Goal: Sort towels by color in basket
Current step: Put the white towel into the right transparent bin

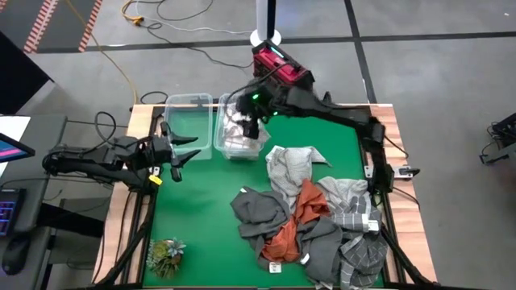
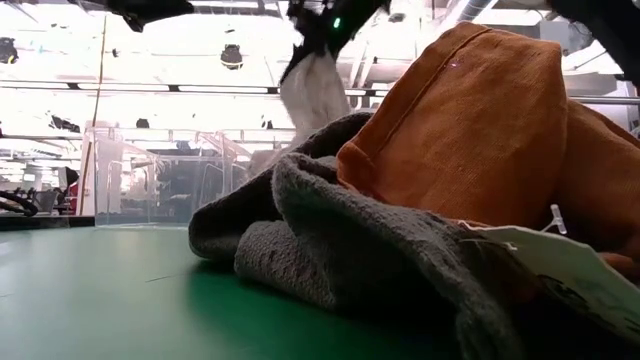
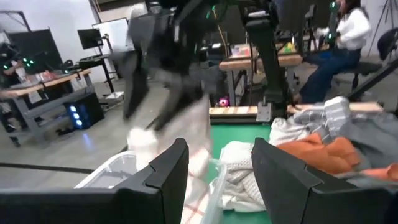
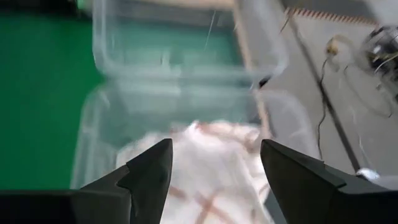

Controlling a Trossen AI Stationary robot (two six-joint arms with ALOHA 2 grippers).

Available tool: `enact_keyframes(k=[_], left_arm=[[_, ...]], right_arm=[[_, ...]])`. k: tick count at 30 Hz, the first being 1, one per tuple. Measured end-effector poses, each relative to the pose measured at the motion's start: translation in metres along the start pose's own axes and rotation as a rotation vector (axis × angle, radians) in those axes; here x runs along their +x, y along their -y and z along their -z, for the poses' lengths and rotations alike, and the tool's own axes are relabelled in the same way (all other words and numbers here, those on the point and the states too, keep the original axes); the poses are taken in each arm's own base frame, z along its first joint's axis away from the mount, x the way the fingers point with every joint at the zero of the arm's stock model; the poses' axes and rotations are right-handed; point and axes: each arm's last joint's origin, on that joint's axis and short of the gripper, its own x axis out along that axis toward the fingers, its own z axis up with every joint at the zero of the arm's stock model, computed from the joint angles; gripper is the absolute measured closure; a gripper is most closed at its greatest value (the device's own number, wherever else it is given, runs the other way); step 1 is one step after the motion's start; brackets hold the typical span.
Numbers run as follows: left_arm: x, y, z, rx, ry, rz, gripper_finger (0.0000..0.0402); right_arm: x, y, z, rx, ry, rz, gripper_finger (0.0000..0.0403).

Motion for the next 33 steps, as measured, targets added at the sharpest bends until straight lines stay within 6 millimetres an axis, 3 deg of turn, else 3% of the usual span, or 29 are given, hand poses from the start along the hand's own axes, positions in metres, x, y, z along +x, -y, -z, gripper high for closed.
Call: enact_keyframes(k=[3, 7, 12, 17, 27, 33], left_arm=[[0.012, 0.004, 0.003, 0.052, -0.029, -0.011, 0.0235], [0.036, 0.009, 0.009, 0.168, -0.07, -0.048, 0.0235], [0.066, 0.005, 0.024, 0.234, -0.162, -0.169, 0.0235], [0.089, -0.005, 0.035, 0.188, -0.189, -0.257, 0.0235], [0.112, -0.008, 0.043, 0.118, -0.119, -0.185, 0.0235], [0.113, -0.011, 0.042, 0.103, -0.102, -0.161, 0.0235]], right_arm=[[0.017, 0.001, 0.002, -0.003, 0.015, 0.009, 0.0117], [0.02, 0.008, -0.009, 0.067, 0.154, 0.053, 0.0117], [0.0, 0.022, -0.023, 0.173, 0.317, 0.016, 0.0117], [-0.009, 0.025, -0.02, 0.199, 0.282, -0.037, 0.0117], [-0.006, 0.003, -0.019, 0.155, 0.22, -0.081, 0.0122], [-0.006, -0.001, -0.022, 0.107, 0.218, -0.028, 0.0185]])
